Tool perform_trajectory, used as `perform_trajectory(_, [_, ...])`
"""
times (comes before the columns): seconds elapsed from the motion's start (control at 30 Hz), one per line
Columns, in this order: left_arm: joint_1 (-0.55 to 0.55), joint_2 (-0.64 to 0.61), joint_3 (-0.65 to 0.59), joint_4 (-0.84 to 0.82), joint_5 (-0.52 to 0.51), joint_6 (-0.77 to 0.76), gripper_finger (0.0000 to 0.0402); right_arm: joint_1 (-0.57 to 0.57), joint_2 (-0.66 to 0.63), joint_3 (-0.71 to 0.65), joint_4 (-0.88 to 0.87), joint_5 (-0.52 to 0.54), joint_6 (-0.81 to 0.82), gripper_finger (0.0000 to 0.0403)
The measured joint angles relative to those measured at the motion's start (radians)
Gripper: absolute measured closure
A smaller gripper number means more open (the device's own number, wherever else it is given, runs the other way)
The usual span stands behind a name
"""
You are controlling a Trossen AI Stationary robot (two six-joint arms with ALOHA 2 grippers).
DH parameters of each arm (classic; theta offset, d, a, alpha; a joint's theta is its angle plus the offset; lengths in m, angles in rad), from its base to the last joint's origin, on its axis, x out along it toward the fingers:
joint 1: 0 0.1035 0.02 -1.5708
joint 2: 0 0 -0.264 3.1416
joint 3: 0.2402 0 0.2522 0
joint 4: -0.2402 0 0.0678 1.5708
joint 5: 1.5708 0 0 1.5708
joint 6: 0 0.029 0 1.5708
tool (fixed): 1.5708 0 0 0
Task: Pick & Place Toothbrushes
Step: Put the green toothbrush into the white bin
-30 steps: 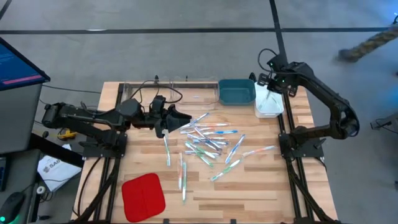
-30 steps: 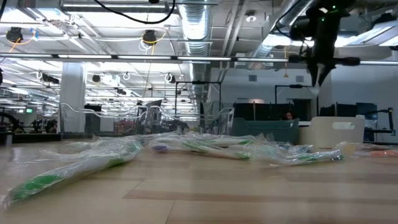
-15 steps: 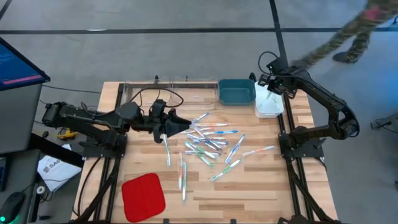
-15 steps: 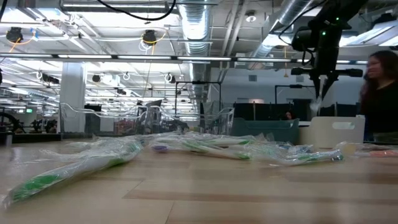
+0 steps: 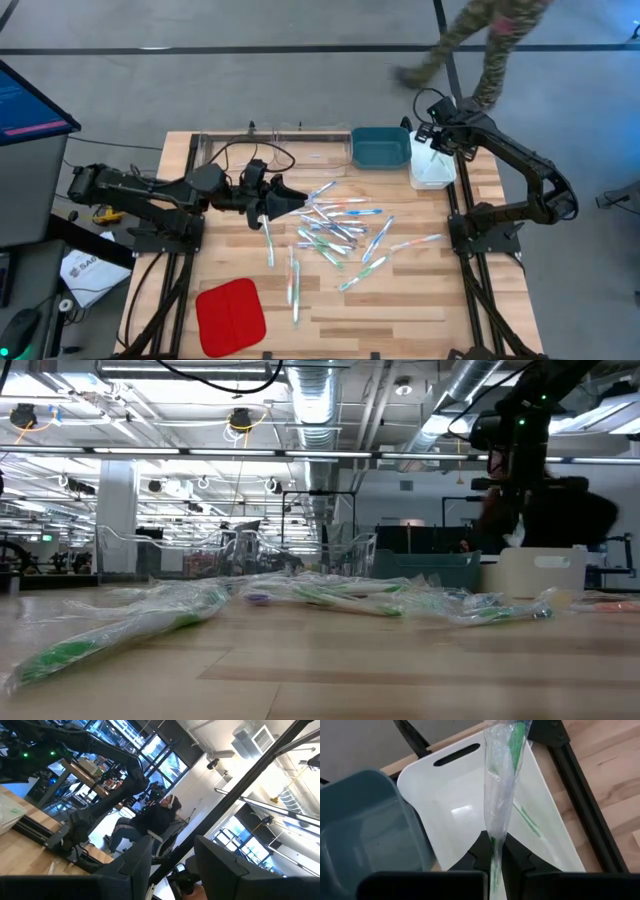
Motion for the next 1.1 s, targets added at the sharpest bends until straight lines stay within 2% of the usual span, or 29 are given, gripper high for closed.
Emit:
perform_trajectory(0.43, [0.000,0.000,0.000,0.000,0.000,0.007,0.0257,0.003,0.000,0.000,0.017,0.030,0.033,0.0389])
perform_trajectory(0.77, [0.000,0.000,0.000,-0.001,0.000,0.019,0.0257,0.003,0.000,0.000,0.002,0.029,0.000,0.0388])
perform_trajectory(0.93, [0.000,0.000,0.000,-0.001,0.000,0.019,0.0257,0.003,0.000,0.000,0.000,0.027,0.000,0.0375])
perform_trajectory(1.1, [0.000,0.000,0.000,-0.001,0.001,0.019,0.0257,0.003,0.000,0.000,0.000,0.024,0.001,0.0344])
